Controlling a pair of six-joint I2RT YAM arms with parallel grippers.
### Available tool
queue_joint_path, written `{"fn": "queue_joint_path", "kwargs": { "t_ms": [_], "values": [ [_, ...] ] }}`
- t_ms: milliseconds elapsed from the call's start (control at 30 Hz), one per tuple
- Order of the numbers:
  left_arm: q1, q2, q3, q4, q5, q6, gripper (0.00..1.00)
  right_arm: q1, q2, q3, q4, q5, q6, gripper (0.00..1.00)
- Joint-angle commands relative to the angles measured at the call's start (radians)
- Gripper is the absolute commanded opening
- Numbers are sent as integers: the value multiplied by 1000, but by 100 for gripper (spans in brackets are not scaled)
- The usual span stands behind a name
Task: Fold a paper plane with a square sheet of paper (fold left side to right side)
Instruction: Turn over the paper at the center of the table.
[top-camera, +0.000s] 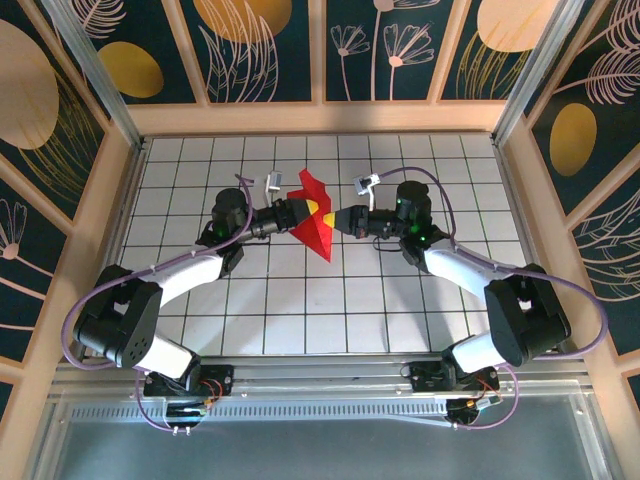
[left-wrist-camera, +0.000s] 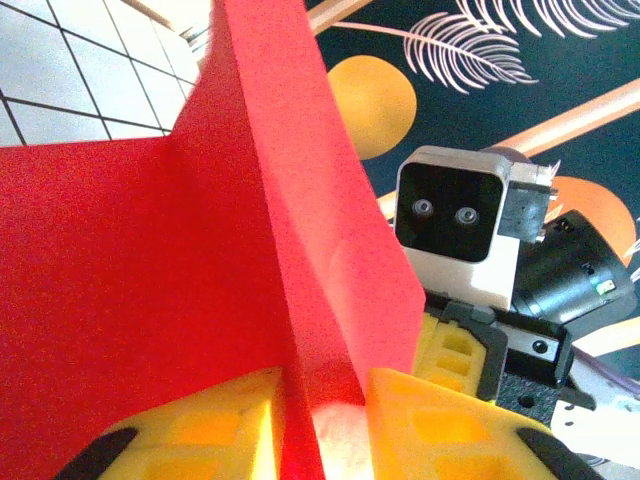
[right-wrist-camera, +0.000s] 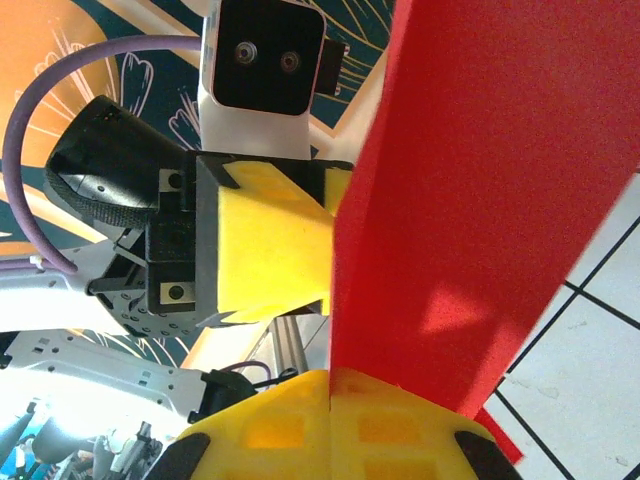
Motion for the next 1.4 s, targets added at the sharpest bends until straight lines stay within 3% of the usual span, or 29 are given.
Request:
{"fn": "queue_joint_path", "kwargs": {
  "t_ms": [0, 133, 433, 767, 933, 1100, 1267, 1367],
  "values": [
    [-4, -8, 25, 53, 3, 13, 13, 4, -17, -6, -17, 26, -21, 8],
    [-3, -21, 17, 61, -15, 6, 1, -15, -83, -12, -66, 79, -52, 20],
    [-13, -34, 4, 145, -39, -35, 0, -76, -282, -134, -178, 215, -86, 67],
    [-29, -21, 14, 140, -43, -33, 0, 25, -227, -210, 30, 146, 39, 77],
    [-39, -12, 21, 135, -38, -33, 0, 41, -155, -175, 115, 136, 68, 74],
    [-44, -7, 25, 129, -35, -34, 0, 42, -86, -111, 177, 122, 97, 57],
    [-44, -11, 31, 86, -46, -4, 3, 38, -78, -76, 111, 144, 55, 27],
    [-43, -59, 33, -14, -115, 66, 15, 36, -96, -74, 54, 168, 26, 10]
  ]
}}
